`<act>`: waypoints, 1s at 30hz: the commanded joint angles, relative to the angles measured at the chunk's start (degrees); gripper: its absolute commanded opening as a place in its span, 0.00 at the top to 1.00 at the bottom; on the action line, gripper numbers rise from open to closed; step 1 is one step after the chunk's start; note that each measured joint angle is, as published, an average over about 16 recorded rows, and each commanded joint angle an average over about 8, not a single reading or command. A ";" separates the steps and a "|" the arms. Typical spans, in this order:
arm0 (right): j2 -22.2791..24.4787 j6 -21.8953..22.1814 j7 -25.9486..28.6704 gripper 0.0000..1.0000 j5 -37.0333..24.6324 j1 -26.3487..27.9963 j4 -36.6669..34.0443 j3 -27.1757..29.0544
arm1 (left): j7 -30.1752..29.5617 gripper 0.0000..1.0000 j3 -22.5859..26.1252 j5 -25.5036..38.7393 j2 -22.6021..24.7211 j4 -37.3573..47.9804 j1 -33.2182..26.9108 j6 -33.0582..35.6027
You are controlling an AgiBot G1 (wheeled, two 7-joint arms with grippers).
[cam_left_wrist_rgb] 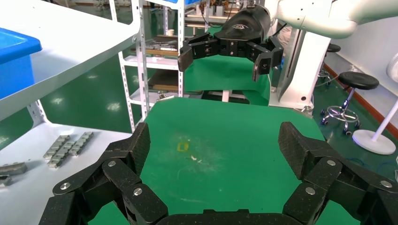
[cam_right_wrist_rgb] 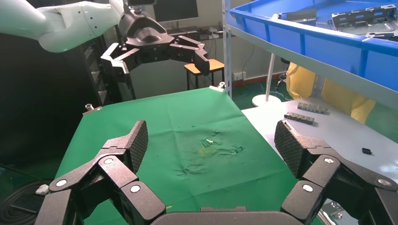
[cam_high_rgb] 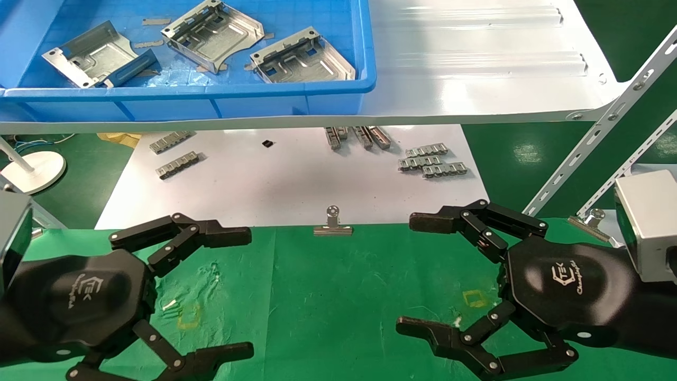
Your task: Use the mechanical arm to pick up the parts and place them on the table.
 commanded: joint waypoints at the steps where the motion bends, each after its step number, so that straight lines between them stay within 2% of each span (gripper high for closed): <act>1: 0.00 0.00 0.00 1.00 0.00 0.00 0.00 0.00 | 0.00 0.00 0.00 0.00 0.00 0.00 0.00 0.00; 30: 0.00 0.00 0.00 1.00 0.00 0.00 0.00 0.00 | 0.00 0.00 0.00 0.00 0.00 0.00 0.00 0.00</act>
